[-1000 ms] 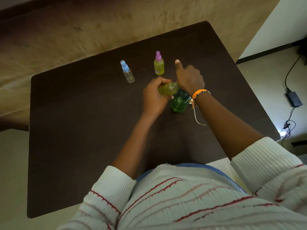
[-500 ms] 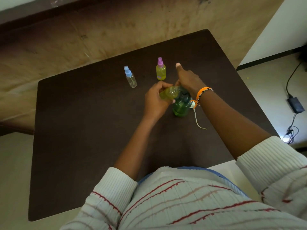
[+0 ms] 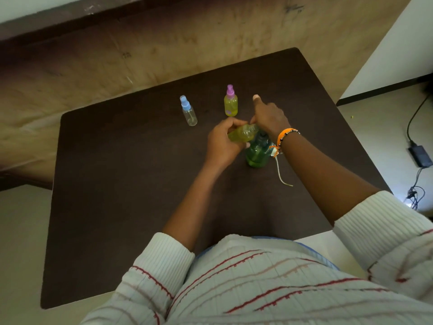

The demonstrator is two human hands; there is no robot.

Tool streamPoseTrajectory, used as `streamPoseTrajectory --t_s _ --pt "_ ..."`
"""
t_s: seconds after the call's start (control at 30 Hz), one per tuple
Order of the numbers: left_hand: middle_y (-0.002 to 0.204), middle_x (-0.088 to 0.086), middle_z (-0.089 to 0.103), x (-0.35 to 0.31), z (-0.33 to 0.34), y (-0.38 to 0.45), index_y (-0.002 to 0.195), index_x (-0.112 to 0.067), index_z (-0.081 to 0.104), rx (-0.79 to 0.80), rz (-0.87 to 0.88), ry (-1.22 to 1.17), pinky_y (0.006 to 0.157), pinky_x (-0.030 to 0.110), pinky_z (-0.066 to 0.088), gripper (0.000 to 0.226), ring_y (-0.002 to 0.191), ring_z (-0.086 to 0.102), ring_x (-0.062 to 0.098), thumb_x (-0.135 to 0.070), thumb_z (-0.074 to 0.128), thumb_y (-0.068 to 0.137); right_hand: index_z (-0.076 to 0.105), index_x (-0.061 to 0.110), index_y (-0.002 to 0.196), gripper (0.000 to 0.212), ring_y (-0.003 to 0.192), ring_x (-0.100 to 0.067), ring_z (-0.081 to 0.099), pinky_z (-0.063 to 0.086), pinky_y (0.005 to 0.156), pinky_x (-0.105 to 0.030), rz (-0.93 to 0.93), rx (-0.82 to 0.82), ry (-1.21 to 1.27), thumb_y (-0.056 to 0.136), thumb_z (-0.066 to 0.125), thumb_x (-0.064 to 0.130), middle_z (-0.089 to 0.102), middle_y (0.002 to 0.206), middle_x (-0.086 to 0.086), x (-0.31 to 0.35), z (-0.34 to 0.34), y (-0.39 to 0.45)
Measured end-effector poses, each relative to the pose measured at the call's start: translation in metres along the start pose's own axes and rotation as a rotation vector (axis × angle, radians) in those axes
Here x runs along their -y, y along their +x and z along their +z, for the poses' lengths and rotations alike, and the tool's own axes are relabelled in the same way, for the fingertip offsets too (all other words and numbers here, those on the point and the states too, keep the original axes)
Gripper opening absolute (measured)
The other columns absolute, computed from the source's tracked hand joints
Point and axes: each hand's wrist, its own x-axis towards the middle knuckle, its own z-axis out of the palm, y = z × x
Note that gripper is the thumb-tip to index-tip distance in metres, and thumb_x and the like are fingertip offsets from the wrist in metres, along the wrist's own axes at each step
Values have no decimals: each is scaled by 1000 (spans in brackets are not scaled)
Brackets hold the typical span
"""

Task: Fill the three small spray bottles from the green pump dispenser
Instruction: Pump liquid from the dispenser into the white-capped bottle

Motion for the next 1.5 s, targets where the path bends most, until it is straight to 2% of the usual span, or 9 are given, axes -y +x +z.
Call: streamPoseTrajectory --t_s 0.13,0.4,0.67,0.87,1.0,1.2,1.37,1.43,1.5 --pt "92 -1 69 -3 -1 -1 86 -28 64 4 -7 -9 83 45 54 44 91 66 20 1 79 57 66 6 120 76 118 -33 54 40 106 -44 -8 67 5 93 20 61 63 125 -15 2 -3 2" --pt "93 0 68 1 3 -2 90 -23 64 -9 -34 2 83 44 54 45 90 64 18 3 79 57 59 5 122 54 119 -37 54 41 95 -40 -73 -169 -117 99 36 47 58 129 -17 -6 8 5" --pt "92 0 69 -2 1 -3 87 -25 63 6 -15 -15 83 46 54 44 90 66 21 3 78 58 61 10 128 64 120 -36 53 38 94 -42 -100 23 -188 97 23 53 60 130 -16 1 -2 9" --pt "90 -1 69 -1 1 -1 85 -27 63 -2 -5 -3 83 46 54 44 90 67 22 1 79 56 58 6 126 65 122 -37 52 38 97 -41 -125 -27 -214 100 24 55 57 132 -17 2 5 6" --pt "91 2 70 1 2 -2 90 -20 65 -4 -23 15 81 46 54 43 89 67 23 2 79 56 60 5 118 64 116 -37 55 38 85 -38 -139 -148 -157 100 26 56 60 126 -17 -2 6 3" --pt "91 1 70 -1 2 -3 84 -30 63 -5 -29 5 81 48 55 45 90 67 23 0 79 54 66 9 114 72 114 -34 57 40 91 -41 -116 -80 -110 96 21 62 63 123 -13 -6 9 9" --pt "94 2 71 -2 0 -4 86 -31 65 -2 -11 -2 81 50 54 42 91 67 22 -10 78 52 70 15 71 76 108 -33 59 42 103 -47 -125 75 -27 97 16 62 68 112 -15 3 0 9" --pt "94 2 71 -2 0 -4 88 -29 65 -3 -11 -12 82 50 54 43 92 67 23 -6 78 54 72 14 76 78 106 -32 60 43 102 -47 -128 65 -31 96 15 63 69 110 -15 2 0 11" --pt "94 2 70 -1 1 -4 87 -29 64 -5 -6 -11 82 49 54 45 92 67 22 -1 78 55 73 10 98 80 108 -33 59 43 100 -45 -110 32 -36 94 15 65 67 115 -15 -3 4 14"
